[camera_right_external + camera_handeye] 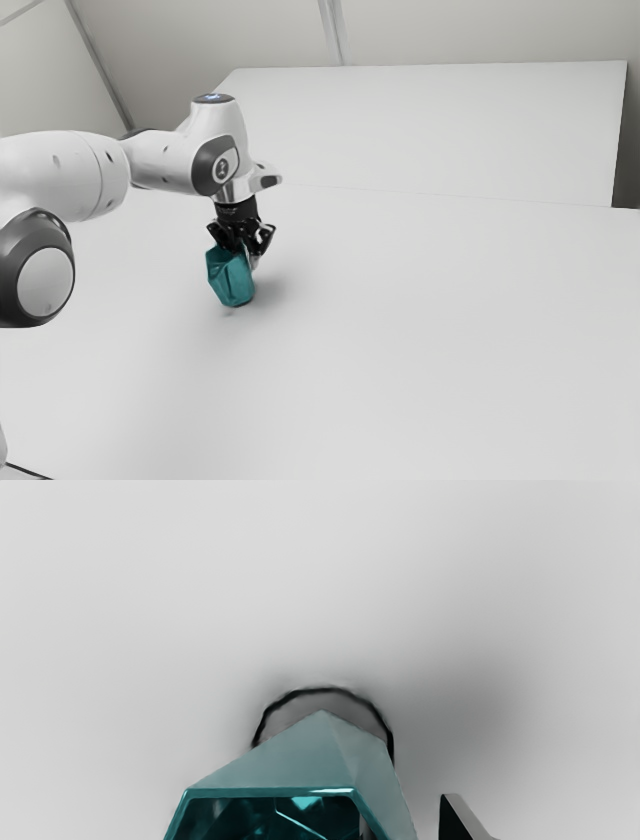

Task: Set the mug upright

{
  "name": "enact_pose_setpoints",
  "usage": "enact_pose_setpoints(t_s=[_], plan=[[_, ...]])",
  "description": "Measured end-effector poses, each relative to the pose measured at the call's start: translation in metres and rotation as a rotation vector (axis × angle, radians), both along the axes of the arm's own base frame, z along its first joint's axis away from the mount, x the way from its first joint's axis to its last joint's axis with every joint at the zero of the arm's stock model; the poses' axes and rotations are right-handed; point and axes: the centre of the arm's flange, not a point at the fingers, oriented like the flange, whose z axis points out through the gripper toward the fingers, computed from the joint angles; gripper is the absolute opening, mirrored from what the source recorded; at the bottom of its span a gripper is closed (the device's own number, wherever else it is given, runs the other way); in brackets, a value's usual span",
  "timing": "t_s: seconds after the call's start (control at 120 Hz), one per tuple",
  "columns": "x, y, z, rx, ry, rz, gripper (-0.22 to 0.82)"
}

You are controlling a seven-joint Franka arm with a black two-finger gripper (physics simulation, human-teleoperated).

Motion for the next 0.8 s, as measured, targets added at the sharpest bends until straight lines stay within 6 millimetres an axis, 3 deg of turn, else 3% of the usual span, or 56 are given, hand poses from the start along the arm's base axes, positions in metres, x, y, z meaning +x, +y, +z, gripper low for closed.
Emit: enact_pose_setpoints(t_s=[0.175, 0.392, 0.533, 0.733, 0.8], plan=[[0.001, -0.005, 0.005, -0.033, -0.013, 0.016, 0.34], [-0.008, -0.010, 0.021, -0.068, 0.030, 0.033, 0.51], [-0.019, -0.009, 0.074, -0.085, -0.005, 0.029, 0.56], [-0.034, -0.011, 0.172, -0.089, -0.144, -0.063, 0.59], [-0.039, -0.013, 0.195, -0.080, -0.178, -0.102, 0.59]])
